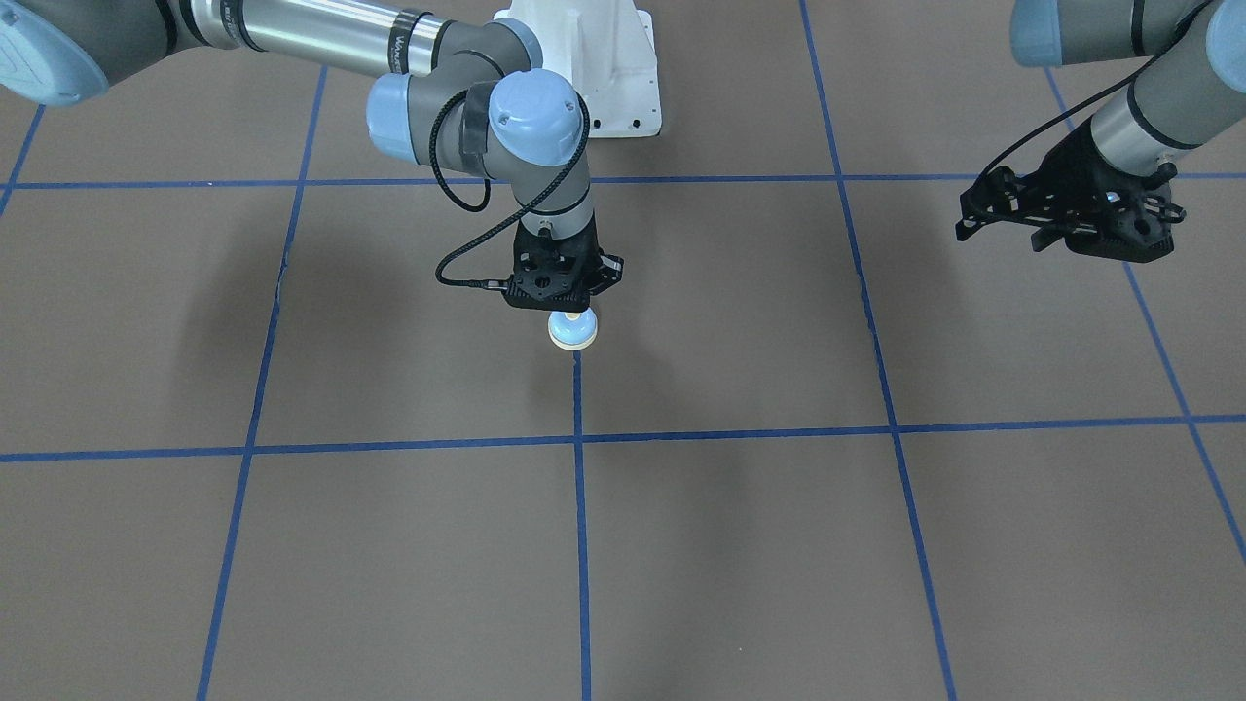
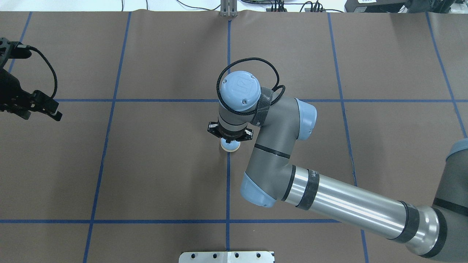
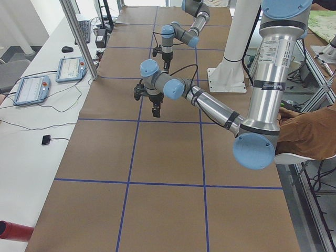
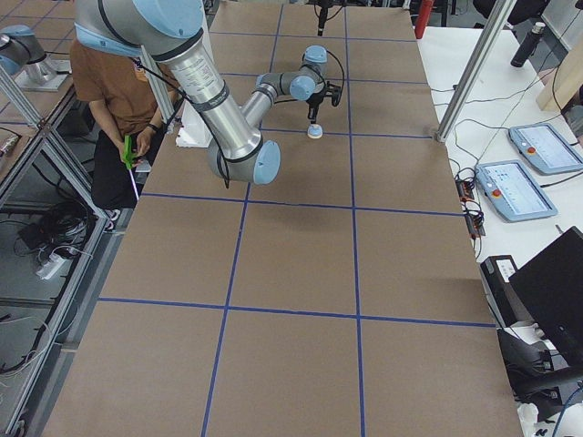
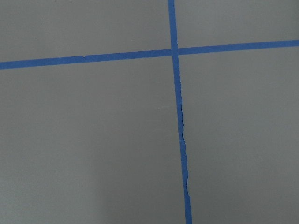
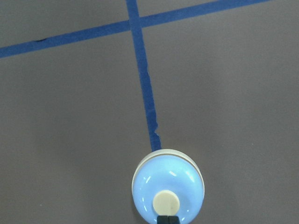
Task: Place and press bell with both arms
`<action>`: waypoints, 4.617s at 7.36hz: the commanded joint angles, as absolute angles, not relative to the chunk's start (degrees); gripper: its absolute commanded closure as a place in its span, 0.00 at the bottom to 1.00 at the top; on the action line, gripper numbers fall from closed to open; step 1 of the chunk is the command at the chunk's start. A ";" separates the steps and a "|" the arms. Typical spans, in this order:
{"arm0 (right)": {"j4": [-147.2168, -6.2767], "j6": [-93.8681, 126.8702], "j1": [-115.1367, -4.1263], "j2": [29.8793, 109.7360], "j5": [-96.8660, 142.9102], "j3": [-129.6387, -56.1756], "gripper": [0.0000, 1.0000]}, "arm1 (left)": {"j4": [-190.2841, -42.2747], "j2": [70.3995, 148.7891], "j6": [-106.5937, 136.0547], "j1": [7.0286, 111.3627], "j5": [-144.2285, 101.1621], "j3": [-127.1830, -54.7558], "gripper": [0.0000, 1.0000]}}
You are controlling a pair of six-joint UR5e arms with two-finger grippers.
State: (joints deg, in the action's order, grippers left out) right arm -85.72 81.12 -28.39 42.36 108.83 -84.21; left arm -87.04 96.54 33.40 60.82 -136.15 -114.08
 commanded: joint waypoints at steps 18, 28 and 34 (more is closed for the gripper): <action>-93.95 1.38 -84.95 98.59 133.67 -113.65 0.00 | -86.84 79.28 -15.28 88.76 -134.04 -107.94 0.01; -93.25 -6.94 -89.12 102.75 134.65 -111.36 0.00 | -86.66 75.41 -14.59 89.82 -134.12 -109.69 0.01; -93.16 -6.94 -89.12 102.66 134.82 -111.36 0.00 | -86.57 74.97 -14.41 90.26 -134.21 -111.27 0.01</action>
